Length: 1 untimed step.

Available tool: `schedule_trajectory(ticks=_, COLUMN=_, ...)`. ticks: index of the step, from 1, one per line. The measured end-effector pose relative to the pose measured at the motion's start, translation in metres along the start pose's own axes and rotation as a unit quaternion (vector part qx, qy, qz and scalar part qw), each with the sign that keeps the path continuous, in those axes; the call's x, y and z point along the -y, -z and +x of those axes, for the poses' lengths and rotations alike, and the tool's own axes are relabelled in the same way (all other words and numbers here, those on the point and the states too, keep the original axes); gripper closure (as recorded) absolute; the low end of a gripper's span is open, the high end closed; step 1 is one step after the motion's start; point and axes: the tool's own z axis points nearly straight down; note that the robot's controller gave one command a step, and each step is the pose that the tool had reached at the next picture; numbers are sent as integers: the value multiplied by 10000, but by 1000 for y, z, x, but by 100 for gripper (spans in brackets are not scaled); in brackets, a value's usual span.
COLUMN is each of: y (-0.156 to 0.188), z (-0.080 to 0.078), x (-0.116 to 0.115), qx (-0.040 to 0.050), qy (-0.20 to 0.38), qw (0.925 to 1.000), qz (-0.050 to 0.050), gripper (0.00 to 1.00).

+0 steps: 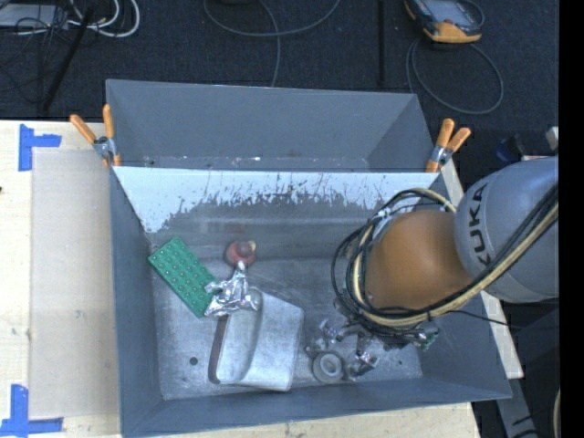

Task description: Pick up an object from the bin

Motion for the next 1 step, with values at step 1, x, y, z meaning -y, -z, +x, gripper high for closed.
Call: schedule_trajectory(ticks=1, y=85, z=-2, x=1, qx=24, qy=-10, qw=10000, qz=19, gripper=100)
